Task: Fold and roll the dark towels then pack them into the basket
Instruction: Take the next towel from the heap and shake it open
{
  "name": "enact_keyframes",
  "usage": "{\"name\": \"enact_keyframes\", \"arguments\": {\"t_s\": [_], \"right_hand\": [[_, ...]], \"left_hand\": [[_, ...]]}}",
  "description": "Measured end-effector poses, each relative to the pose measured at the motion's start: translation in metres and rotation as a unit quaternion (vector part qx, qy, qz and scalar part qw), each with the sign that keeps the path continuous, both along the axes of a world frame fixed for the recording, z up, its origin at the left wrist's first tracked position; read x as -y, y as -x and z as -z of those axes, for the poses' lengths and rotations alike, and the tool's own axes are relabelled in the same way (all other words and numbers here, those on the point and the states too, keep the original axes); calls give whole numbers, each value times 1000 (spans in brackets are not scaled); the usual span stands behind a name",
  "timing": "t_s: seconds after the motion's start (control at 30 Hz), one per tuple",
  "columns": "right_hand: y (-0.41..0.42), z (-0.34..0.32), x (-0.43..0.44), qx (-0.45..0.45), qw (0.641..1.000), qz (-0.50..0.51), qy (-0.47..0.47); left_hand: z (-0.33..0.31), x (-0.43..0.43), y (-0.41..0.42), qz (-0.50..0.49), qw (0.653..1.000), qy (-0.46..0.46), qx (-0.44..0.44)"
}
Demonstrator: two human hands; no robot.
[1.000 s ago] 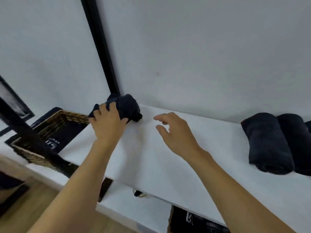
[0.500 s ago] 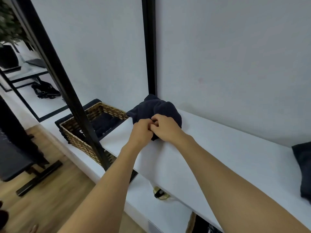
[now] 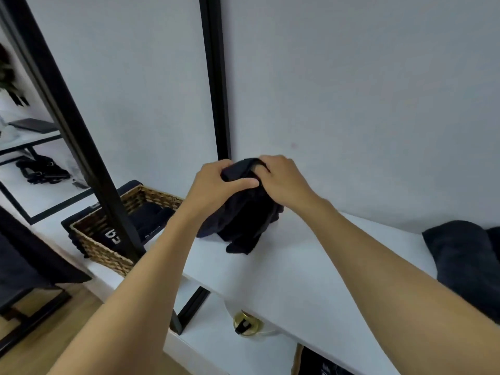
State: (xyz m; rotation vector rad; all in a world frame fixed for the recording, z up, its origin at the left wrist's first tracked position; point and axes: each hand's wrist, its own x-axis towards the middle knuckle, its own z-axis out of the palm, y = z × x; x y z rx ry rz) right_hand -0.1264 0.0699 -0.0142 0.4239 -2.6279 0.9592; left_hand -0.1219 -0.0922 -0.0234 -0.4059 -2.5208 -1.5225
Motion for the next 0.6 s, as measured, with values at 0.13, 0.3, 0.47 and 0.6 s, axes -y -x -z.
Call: {"name": "enact_keyframes", "arguments": {"t_s": [0.13,0.3,0.47,0.6], "right_hand": [[-15,-68,-29,-75,993,43,83],[-59,-139,-72,-69,964,35,253],[-101,-163,-110,35,977,38,209],[-119,-162,-121,21,953,142,266]], "left_hand": [[-57,-18,-2,-13,991,70,-116],[-125,-58,-7,32,983,-68,-166],[-154,-95,-7,28,970,-88,-226],[-145,-132,-34,-16,956,-12,-293]]}}
